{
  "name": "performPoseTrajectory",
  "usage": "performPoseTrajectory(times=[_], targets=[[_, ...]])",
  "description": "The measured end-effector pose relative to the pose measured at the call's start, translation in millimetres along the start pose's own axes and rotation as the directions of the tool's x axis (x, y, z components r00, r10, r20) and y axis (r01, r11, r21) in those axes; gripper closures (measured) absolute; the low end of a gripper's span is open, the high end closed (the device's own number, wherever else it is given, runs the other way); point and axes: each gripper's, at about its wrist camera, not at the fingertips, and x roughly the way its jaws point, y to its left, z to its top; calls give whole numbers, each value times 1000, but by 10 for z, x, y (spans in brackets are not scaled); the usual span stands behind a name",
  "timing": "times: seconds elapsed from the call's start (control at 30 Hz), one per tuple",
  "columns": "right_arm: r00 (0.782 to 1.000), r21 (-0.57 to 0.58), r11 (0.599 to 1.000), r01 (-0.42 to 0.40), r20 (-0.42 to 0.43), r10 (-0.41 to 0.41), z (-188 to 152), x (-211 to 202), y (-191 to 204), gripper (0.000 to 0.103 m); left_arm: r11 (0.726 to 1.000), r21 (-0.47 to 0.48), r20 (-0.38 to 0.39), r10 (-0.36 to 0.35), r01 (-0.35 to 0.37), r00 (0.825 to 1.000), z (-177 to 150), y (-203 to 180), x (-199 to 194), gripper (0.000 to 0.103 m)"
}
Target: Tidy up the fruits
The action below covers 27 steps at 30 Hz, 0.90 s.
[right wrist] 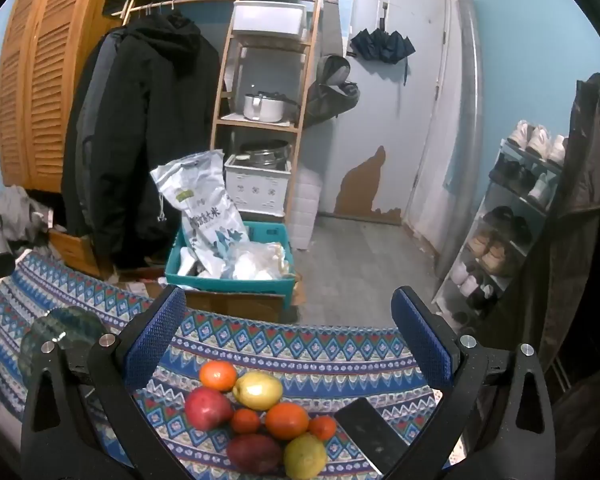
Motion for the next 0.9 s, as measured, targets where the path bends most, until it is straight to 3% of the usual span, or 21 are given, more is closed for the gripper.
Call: performPoseTrajectory(times=[0.9], targets=[[1000, 5, 1000, -1, -25, 1, -103, 50, -35, 2, 1000, 2, 13, -27, 27, 1000, 8, -16, -23, 1]])
